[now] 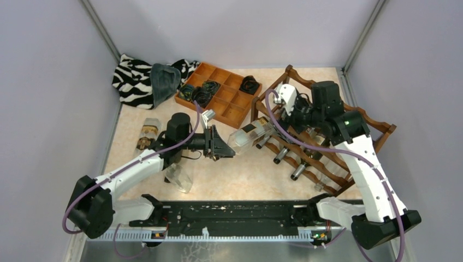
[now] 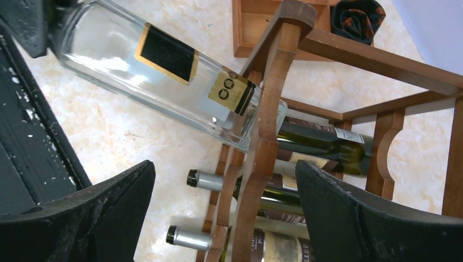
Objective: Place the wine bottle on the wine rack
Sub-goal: Place the wine bottle in the wine rack.
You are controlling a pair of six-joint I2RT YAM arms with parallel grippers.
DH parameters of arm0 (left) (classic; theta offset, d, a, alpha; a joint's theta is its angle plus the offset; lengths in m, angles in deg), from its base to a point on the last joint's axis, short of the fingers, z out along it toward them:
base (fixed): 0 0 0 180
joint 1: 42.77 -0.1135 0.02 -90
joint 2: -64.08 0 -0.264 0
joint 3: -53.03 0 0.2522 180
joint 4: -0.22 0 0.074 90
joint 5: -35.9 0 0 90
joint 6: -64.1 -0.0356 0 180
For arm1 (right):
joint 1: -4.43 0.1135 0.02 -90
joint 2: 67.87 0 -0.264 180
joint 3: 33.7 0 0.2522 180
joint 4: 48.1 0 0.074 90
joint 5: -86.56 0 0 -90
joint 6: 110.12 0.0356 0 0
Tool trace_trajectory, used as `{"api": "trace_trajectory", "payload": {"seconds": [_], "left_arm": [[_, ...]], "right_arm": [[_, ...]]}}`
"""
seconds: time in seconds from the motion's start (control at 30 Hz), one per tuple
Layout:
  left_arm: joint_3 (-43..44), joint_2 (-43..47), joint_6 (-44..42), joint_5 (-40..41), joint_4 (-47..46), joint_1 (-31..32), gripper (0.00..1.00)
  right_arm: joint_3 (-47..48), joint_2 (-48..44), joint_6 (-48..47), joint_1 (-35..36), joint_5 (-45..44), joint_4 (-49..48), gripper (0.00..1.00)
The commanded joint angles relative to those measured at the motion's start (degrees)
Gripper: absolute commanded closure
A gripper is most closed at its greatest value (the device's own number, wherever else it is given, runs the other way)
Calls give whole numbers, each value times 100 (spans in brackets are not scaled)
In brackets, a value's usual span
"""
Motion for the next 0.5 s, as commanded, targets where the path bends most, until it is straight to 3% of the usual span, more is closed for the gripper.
{"api": "trace_trajectory", "payload": {"seconds": [0.0,0.17,0.47], "left_arm": [[297,376,-525,-121,-555,-34,100],[526,364,-712,60,-153,-50,100],[780,36,-707,150,-216,-62,100]], "right_arm": [[268,-256,-101,-41,597,-36,3],[206,-294,-123,-41,629,-40,3],[159,-313,-87,-42,540,-120,2]]}}
